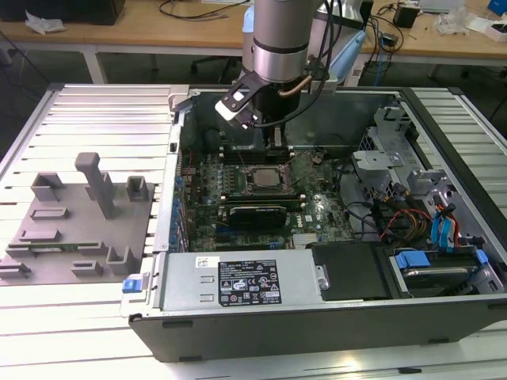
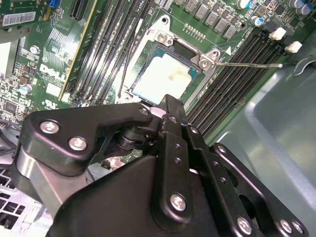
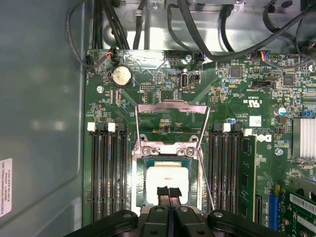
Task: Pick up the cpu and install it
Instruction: 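Close the cpu cover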
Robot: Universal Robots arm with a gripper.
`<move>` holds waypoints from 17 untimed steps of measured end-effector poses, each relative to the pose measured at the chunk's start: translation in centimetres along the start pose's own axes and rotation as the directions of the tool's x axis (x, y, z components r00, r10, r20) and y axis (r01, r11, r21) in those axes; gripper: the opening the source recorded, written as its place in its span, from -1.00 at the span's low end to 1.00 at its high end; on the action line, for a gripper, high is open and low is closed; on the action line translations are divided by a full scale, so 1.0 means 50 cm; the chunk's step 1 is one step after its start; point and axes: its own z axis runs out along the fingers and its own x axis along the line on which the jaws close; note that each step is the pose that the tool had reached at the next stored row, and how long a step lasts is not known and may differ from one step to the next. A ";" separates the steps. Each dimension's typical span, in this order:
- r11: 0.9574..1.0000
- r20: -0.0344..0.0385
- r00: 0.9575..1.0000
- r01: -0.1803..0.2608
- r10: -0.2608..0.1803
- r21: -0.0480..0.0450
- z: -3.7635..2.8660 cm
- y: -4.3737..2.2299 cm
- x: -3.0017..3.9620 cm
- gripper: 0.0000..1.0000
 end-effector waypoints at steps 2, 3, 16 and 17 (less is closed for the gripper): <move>1.000 0.000 1.000 0.000 0.000 0.000 0.000 0.000 0.000 -0.79; 1.000 0.000 1.000 0.000 0.000 0.000 0.000 0.000 0.000 -0.79; 1.000 0.000 1.000 0.000 0.000 0.000 -0.025 0.001 0.000 -0.79; 1.000 0.000 1.000 0.000 0.000 0.000 -0.027 0.001 0.000 -0.79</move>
